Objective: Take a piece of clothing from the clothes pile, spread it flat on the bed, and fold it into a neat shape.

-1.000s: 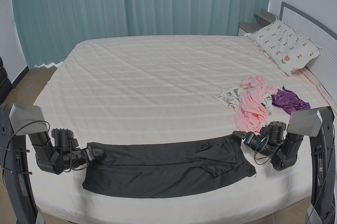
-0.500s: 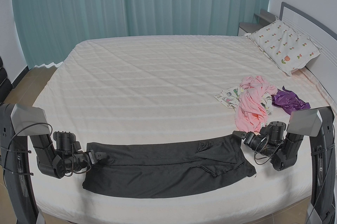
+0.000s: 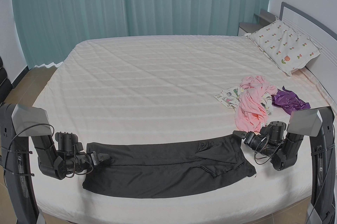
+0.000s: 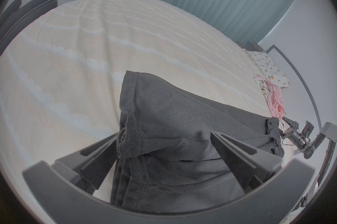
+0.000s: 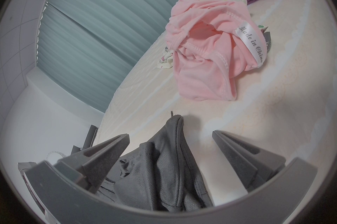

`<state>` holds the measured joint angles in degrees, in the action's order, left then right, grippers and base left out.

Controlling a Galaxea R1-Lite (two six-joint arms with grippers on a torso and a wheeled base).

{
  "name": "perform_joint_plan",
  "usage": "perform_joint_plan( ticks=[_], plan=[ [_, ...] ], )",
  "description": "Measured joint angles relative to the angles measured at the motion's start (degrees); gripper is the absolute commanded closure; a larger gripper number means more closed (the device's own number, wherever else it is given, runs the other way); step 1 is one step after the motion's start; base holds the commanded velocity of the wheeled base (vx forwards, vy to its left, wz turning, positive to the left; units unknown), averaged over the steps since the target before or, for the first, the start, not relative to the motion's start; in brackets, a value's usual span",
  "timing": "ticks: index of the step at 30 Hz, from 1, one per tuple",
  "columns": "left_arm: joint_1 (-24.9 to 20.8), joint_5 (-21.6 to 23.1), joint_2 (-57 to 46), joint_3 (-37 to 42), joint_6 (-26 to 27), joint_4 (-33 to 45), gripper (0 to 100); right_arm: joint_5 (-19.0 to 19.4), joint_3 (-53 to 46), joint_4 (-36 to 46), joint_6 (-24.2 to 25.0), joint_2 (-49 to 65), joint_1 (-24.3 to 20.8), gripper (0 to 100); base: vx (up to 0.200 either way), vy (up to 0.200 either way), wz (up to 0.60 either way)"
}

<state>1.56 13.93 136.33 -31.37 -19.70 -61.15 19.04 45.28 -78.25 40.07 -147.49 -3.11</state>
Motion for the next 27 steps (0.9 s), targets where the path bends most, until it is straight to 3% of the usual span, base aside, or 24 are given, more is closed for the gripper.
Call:
perform_joint_plan(
  ticks=[15, 27],
  plan=[
    [-2.4, -0.8, -3.2, 2.1, 0.2, -0.4, 0, 0.1, 0.0, 0.0, 0.0, 0.0, 0.0, 0, 0.0, 0.0, 0.0],
    [-1.7, -1.1, -1.2, 0.5, 0.2, -0.8, 0, 0.2, 0.0, 0.0, 0.0, 0.0, 0.1, 0, 0.0, 0.0, 0.0]
  ],
)
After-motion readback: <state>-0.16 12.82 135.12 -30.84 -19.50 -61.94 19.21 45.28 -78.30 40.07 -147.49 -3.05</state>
